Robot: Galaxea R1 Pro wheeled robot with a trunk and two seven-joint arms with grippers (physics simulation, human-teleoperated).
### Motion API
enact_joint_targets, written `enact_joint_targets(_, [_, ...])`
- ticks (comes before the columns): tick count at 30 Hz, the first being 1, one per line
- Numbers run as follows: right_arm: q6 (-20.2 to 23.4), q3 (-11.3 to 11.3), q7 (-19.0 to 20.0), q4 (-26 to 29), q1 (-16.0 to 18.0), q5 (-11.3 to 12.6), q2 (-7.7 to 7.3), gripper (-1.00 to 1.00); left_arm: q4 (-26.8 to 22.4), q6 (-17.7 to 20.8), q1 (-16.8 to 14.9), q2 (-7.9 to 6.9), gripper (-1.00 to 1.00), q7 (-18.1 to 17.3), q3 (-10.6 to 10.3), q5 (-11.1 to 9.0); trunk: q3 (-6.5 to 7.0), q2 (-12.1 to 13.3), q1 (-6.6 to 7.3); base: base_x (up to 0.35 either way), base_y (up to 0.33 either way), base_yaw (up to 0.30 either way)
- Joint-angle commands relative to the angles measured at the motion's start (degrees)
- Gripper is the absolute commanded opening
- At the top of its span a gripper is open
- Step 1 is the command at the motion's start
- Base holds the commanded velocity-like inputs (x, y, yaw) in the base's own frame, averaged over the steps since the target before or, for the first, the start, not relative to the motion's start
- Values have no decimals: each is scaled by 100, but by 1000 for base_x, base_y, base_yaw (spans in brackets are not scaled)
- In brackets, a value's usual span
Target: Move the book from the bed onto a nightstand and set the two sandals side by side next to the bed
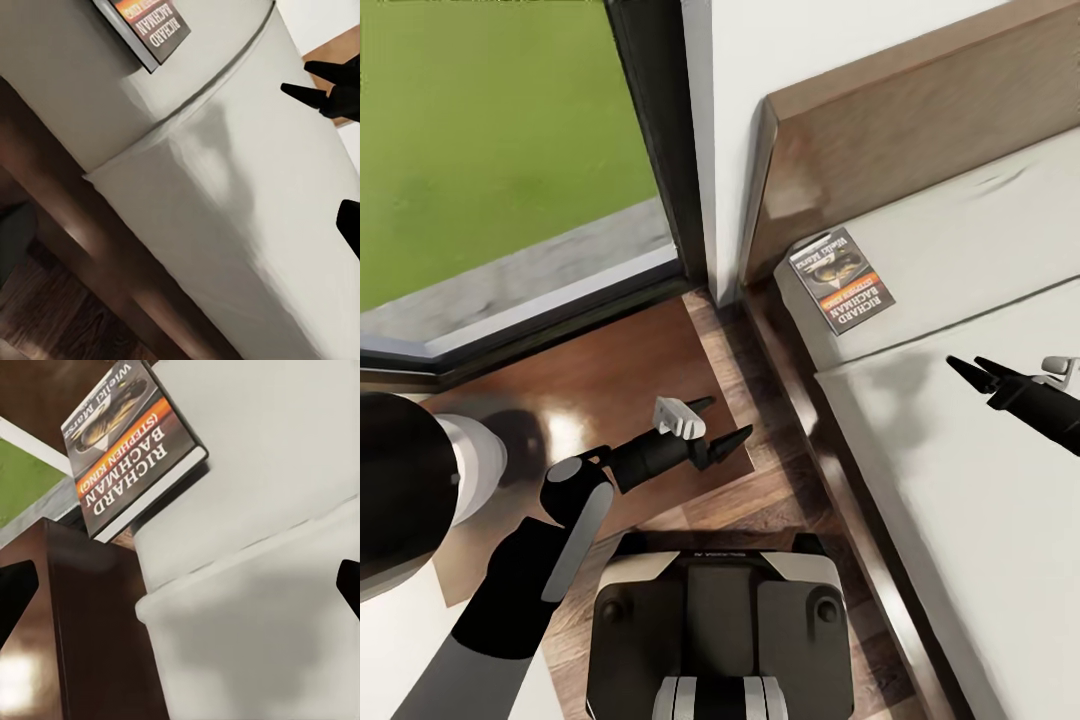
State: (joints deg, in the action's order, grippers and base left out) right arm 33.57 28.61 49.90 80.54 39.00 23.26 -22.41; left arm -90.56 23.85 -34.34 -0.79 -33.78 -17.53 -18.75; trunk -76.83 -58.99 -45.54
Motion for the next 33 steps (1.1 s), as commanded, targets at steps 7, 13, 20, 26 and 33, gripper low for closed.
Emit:
enact_joint_targets(7, [-3, 4, 7, -1, 2, 30, 0, 100, 2, 44, -2, -1, 100, 11, -4, -58, 59, -3, -1, 0, 0, 0])
enact_joint_targets(13, [-8, -2, 5, -3, 2, 30, 0, 100, 58, 41, -2, -8, 100, 19, -4, -57, 115, -3, -1, 0, 0, 0])
enact_joint_targets(20, [-6, -80, -2, -3, 2, 24, 0, 100, 183, 41, -2, -2, 100, 58, 3, -50, 181, -3, -1, 0, 0, 0])
enact_joint_targets(26, [0, -115, -14, -5, 2, 21, 0, 100, 263, 33, -2, 9, 100, 72, 4, -49, 237, -3, -1, 0, 0, 0])
enact_joint_targets(33, [1, -236, -45, -25, 2, 4, 0, 100, 383, 32, -2, 48, 100, 88, 6, -49, 231, -163, -89, 0, 0, 0])
